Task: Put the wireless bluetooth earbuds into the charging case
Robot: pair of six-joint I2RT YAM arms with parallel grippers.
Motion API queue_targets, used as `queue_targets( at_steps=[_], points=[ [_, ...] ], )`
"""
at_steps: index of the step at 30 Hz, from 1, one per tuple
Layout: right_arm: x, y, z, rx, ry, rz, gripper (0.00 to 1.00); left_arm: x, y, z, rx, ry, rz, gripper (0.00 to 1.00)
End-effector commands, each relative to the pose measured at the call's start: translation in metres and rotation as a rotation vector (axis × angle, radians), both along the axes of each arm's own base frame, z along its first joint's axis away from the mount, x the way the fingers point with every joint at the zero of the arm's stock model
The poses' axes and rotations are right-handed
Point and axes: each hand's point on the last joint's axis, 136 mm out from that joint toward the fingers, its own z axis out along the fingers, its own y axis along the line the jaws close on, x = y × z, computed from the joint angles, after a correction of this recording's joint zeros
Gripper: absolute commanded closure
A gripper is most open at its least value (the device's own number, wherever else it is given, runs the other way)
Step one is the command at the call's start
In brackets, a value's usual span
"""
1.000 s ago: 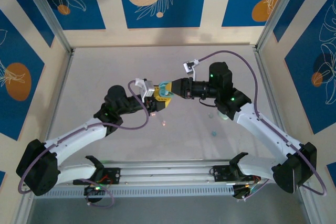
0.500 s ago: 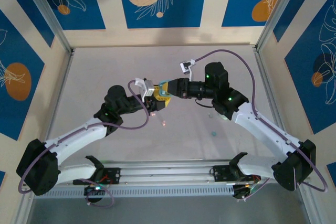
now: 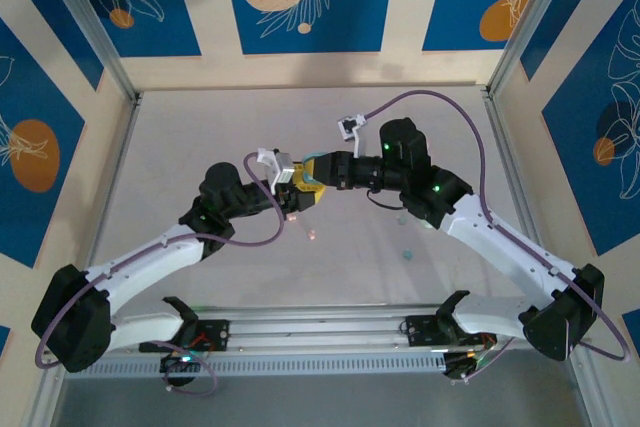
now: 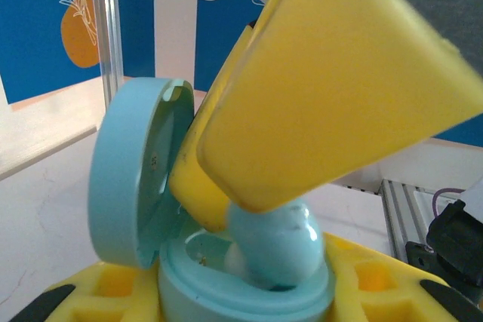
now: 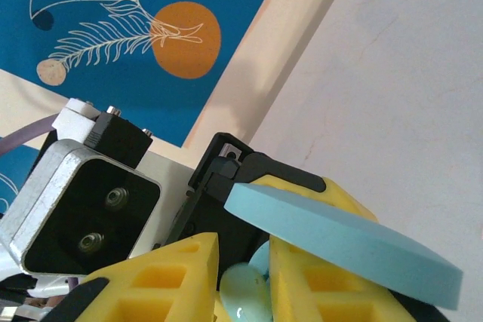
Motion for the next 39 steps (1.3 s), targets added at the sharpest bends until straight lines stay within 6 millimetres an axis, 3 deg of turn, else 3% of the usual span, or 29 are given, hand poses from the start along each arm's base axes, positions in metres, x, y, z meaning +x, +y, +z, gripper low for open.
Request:
queue_targets(
  at_steps=[1,12,17,29,33,39],
  points=[
    [0.002,-0.004,-0.019,-0.093,0.016,-0.025,0.73,-0.008,-0.001,0.030,-0.072,-0.074,-0.024,0.75],
    [0.004,-0.010,-0.018,-0.135,0.022,-0.059,0.73,-0.008,-0.002,0.030,-0.071,-0.070,-0.028,0.75],
    [0.002,-0.011,-0.011,-0.137,0.033,-0.061,0.68,-0.006,-0.001,0.026,-0.061,-0.066,-0.012,0.75],
    [-0.011,-0.016,0.013,-0.094,-0.005,-0.029,0.57,-0.003,-0.002,0.022,-0.044,-0.060,-0.006,0.75],
    [-0.027,-0.013,0.030,-0.022,-0.100,0.057,0.52,-0.003,-0.002,0.022,-0.044,-0.063,-0.004,0.75],
    [-0.036,-0.043,0.051,0.013,-0.256,-0.029,0.49,-0.003,-0.001,0.020,-0.039,-0.063,0.000,0.75]
  ],
)
